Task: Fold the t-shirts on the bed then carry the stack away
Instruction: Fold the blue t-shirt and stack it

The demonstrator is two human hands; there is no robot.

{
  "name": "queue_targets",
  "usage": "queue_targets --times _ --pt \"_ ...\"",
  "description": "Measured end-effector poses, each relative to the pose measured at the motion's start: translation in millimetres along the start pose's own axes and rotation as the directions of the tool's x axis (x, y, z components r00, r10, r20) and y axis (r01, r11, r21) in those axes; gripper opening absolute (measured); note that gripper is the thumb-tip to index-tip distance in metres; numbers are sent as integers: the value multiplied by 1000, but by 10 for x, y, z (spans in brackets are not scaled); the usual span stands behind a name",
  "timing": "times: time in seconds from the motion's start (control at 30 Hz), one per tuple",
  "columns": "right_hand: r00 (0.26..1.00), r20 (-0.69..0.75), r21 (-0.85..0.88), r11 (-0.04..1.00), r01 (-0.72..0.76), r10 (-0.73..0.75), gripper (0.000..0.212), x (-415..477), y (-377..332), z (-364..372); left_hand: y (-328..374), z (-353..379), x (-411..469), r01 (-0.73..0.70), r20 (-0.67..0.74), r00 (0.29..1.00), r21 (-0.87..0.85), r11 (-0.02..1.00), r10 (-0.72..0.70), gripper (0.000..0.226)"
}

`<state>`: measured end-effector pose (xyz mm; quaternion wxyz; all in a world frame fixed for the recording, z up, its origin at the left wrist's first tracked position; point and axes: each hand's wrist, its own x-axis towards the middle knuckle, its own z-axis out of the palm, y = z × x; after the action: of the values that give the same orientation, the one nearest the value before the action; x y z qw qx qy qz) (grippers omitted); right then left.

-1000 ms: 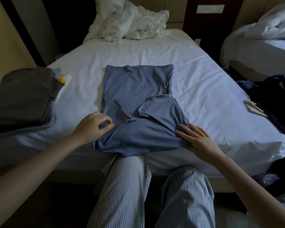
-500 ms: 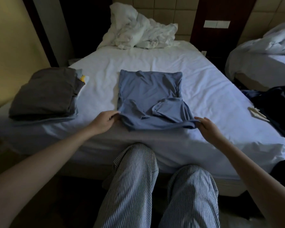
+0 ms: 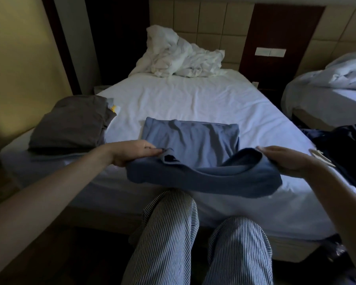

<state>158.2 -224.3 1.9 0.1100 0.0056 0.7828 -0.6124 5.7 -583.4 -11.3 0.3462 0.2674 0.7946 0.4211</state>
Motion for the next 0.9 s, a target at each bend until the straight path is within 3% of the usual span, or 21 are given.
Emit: queue_targets --times 0.07,0.13,0.2,0.43,0.6,0.7,0.77,0.8,0.83,0.9 --pt "983 -183 18 1000 -20 23 61 210 -26 -16 43 -39 168 3 -163 986 -129 992 -24 50" --pt "922 -385 69 997 -25 50 46 445 -22 -61 67 -131 340 -39 -317 947 -256 966 -46 35" --pt "865 -497 80 996 -33 68 38 696 -37 -165 68 -297 531 -70 -441 894 -306 949 -76 27" --pt "758 -651 -11 998 -63 41 38 1663 -206 -507 90 -885 1295 -74 -675 735 -161 984 -55 31" --pt "695 -719 -116 987 -114 -4 42 2361 -116 -728 14 -1220 1948 -83 -765 639 -168 982 -77 46" --pt "745 -666 -303 921 -245 -21 40 2643 183 -729 -218 -1196 2252 48 -766 630 -120 992 -123 41" --pt "792 -610 -430 838 -336 5 39 2730 482 -696 -387 -1093 2383 186 -768 629 1 983 -119 23" --pt "797 -603 -475 809 -346 -13 39 2763 626 -697 -462 -1054 2443 223 -792 602 49 974 -98 17" --pt "781 -623 -483 805 -345 -39 38 2765 703 -674 -519 -1027 2481 238 -831 551 66 969 -78 30" --pt "668 -737 -439 823 -359 -102 36 2773 753 -675 -562 -1030 2504 253 -903 427 81 964 -36 47"
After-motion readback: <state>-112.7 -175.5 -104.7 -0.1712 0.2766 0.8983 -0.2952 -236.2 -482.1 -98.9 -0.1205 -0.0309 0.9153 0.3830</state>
